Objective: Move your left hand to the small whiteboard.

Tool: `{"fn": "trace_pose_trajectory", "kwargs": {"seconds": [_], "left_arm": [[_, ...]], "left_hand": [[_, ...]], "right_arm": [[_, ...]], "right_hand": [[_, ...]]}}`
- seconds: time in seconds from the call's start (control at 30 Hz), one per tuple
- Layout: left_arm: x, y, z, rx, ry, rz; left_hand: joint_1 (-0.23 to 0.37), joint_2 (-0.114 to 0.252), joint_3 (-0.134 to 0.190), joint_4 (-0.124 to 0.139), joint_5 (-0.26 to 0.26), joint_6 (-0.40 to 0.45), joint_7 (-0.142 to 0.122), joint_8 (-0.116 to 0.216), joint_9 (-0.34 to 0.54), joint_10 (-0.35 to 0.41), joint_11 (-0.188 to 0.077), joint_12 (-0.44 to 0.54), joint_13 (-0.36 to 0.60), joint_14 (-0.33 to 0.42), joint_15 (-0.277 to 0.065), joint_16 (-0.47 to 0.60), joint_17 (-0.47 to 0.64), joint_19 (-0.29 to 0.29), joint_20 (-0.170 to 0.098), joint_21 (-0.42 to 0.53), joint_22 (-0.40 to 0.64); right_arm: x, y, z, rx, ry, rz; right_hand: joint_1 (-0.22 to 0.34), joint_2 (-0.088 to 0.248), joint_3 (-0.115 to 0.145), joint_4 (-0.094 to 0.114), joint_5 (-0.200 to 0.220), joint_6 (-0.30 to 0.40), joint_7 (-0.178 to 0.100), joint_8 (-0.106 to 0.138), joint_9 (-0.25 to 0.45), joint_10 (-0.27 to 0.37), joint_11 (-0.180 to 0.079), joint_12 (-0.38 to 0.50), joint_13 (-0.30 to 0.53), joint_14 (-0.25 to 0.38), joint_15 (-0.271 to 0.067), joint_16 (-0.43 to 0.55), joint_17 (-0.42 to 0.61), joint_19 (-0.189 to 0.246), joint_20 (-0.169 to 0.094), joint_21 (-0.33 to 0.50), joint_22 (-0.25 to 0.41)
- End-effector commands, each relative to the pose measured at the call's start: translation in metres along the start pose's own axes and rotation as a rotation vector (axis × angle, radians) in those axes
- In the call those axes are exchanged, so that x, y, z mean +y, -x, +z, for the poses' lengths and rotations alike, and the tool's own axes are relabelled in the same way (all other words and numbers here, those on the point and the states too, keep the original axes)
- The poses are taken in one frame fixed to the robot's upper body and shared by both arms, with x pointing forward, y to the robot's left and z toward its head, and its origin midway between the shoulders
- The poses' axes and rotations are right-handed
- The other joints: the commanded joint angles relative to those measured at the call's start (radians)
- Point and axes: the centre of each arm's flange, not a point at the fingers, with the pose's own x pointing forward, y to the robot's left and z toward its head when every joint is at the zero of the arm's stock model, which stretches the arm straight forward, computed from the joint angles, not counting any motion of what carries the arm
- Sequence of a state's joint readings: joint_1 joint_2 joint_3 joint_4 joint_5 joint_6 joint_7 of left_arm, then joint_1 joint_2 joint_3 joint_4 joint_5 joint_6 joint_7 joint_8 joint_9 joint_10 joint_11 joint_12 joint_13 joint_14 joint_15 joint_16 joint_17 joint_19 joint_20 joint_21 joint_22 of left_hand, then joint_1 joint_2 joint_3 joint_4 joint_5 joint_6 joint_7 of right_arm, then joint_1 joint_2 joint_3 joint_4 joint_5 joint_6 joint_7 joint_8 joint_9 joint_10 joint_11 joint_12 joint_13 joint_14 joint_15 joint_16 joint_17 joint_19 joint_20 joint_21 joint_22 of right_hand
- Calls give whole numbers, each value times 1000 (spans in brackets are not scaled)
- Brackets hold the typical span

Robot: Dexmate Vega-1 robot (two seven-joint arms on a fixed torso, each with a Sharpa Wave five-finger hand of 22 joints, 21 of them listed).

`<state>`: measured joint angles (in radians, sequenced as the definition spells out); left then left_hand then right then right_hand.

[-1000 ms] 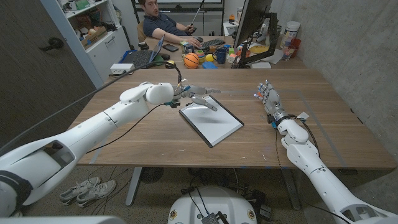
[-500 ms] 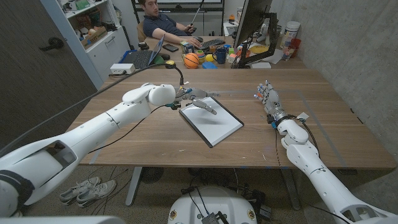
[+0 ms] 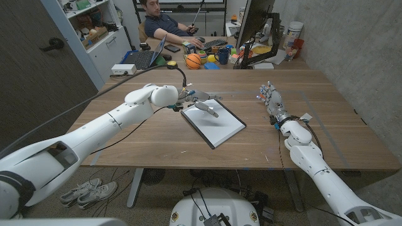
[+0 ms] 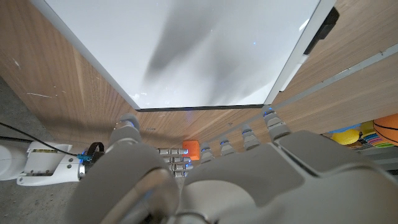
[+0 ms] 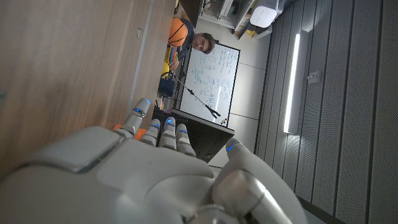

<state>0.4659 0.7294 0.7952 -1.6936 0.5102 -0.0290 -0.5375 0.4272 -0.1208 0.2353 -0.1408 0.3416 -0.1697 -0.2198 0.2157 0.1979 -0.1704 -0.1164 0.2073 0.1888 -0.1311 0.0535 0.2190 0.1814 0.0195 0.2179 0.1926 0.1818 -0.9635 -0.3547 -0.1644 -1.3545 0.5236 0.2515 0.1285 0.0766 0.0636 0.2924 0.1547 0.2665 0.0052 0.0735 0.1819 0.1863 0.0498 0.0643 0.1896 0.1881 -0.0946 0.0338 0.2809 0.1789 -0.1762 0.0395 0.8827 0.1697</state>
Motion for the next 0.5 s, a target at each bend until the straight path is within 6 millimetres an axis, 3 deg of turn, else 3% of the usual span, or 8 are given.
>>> {"fn": "trace_pose_trajectory", "kwargs": {"seconds": [0.03,0.2,0.5], "left_arm": [[2,-1,2,-3,-2,-10],[10,-1,3,11,-34,-8],[10,2,4,9,-23,-2]], "left_hand": [[15,2,-5,1,9,-50,-2,5,4,-49,-6,0,1,-8,-8,-1,1,10,1,5,3],[21,5,-6,1,10,-44,-2,7,4,-43,-8,0,2,-3,-11,0,1,11,1,5,3],[27,8,-8,3,11,-36,-2,9,4,-42,-8,-2,2,-4,-14,-2,1,12,1,4,2]], "right_arm": [[-6,-5,0,10,-17,3],[-14,-11,8,-17,9,-5],[-15,-18,6,-3,-8,7]], "right_hand": [[-7,1,-7,-3,7,-3,3,6,2,1,7,5,4,2,1,-1,4,-20,2,-6,5],[-8,0,-8,-3,8,-3,3,6,2,0,4,4,4,1,1,-2,4,-20,2,-7,5],[-9,0,-11,-4,10,-3,2,7,2,0,2,4,4,2,1,-4,3,-19,3,-12,5]]}}
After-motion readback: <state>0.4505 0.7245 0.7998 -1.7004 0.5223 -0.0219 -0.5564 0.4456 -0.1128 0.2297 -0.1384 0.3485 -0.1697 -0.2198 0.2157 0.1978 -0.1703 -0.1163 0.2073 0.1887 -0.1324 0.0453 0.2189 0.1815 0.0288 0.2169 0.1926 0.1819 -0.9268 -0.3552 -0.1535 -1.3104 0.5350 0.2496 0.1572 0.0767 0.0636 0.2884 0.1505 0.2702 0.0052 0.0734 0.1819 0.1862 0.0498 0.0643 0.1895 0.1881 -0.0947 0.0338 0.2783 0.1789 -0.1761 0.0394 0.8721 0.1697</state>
